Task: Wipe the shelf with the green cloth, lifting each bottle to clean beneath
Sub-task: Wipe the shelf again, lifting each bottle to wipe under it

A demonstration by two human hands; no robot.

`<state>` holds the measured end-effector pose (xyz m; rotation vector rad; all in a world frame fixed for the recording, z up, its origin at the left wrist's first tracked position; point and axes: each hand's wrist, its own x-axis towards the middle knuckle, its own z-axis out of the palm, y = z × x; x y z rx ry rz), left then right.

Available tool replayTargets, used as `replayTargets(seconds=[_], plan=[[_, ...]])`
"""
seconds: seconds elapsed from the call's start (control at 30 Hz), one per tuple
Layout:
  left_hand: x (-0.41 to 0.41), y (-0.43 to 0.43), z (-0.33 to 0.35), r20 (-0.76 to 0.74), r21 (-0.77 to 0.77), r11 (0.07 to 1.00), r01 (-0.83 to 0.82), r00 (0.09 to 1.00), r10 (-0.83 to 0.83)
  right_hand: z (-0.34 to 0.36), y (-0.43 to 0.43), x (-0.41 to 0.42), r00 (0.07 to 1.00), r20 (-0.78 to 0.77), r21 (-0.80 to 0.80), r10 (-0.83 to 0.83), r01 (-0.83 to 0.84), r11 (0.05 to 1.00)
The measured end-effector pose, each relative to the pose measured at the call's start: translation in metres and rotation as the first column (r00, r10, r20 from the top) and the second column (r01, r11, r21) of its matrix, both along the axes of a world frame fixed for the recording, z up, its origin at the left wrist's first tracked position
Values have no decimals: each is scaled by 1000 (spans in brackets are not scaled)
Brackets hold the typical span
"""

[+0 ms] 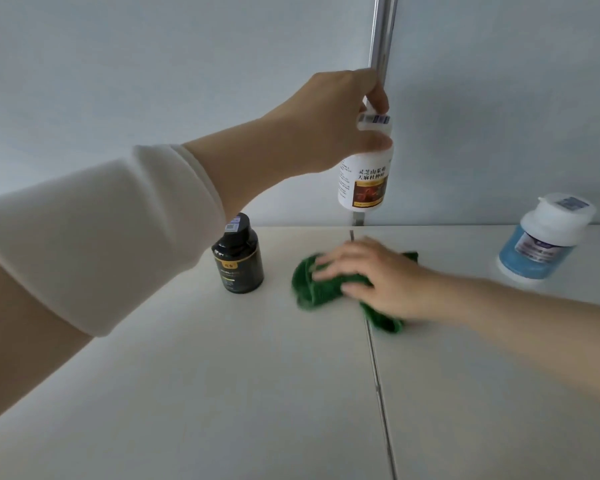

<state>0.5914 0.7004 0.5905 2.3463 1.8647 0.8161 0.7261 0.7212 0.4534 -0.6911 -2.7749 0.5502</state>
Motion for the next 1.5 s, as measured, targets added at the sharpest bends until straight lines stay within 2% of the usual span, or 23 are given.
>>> replayTargets(seconds=[0.1, 0.2, 0.3, 0.37, 0.47, 0.53, 0.6, 0.67, 0.7, 0.77, 0.8, 0.87, 0.93, 0.97, 1.03, 1.13, 1.2, 1.23, 1.27, 1.33, 1.43, 1.5], plan=[[2, 3, -7, 34, -37, 999, 25, 999, -24, -4, -50, 34, 975, -4, -70, 223, -222, 972], [5, 5, -14, 42, -69, 997, 47, 998, -44, -5, -37, 44, 967, 50, -30, 250, -249, 968], [8, 6, -16, 45, -72, 997, 41, 998, -38, -7, 7, 11, 999, 29, 65, -36, 34, 997], [8, 8, -16, 39, -64, 997, 31, 999, -28, -10, 33, -19, 973, 10, 75, -229, 228, 971], [6, 9, -12, 35, -47, 999, 11, 999, -10, -12, 39, -45, 940, 37, 85, -339, 335, 938], [5, 8, -9, 54, -30, 999, 13, 998, -11, -13, 19, -41, 968, 66, 111, -243, 235, 966], [4, 8, -6, 67, -11, 1000, 17, 998, -16, -12, -20, -18, 999, 30, 112, -13, 9, 994], [5, 7, -5, 61, -1, 1000, 28, 998, -28, -13, -56, 13, 980, -6, 29, 201, -201, 979], [7, 7, -6, 56, 1, 999, 35, 998, -35, -13, -64, 26, 964, -9, -6, 264, -264, 965], [11, 7, -7, 50, -7, 999, 42, 998, -42, -10, -57, 41, 958, 33, 21, 286, -286, 958], [13, 6, -7, 51, -10, 999, 43, 998, -42, -9, -45, 41, 972, 56, 66, 230, -234, 970], [15, 5, -8, 62, -12, 999, 34, 998, -33, -5, -12, 33, 993, 106, 123, -58, 44, 991], [18, 4, -10, 53, -13, 1000, 23, 998, -23, 0, 18, 26, 914, 175, 126, -367, 349, 929], [19, 4, -12, 42, -14, 1000, 24, 999, -23, -1, 24, 26, 882, 199, 128, -427, 409, 903], [23, 3, -14, 22, -20, 999, 37, 999, -37, -5, 12, 31, 898, 246, 111, -366, 349, 931], [27, 4, -18, 27, -38, 997, 61, 998, -60, -7, -44, 63, 957, 286, -55, 35, -20, 998], [31, 6, -25, 14, -56, 995, 78, 997, -77, 1, -74, 96, 896, 355, -206, 268, -205, 957], [34, 6, -30, 1, -65, 994, 84, 996, -84, 9, -79, 112, 849, 422, -264, 318, -221, 939], [37, 7, -35, -13, -72, 993, 91, 996, -92, 16, -78, 126, 804, 494, -292, 330, -204, 934], [46, 8, -44, -27, -88, 990, 108, 993, -111, 26, -63, 145, 759, 605, -253, 240, -103, 962], [59, 7, -51, -34, -119, 985, 126, 991, -131, 33, -38, 155, 776, 631, -143, 5, 110, 984], [67, 8, -53, -42, -135, 981, 142, 988, -149, 32, -41, 157, 780, 625, -151, -28, 156, 976]])
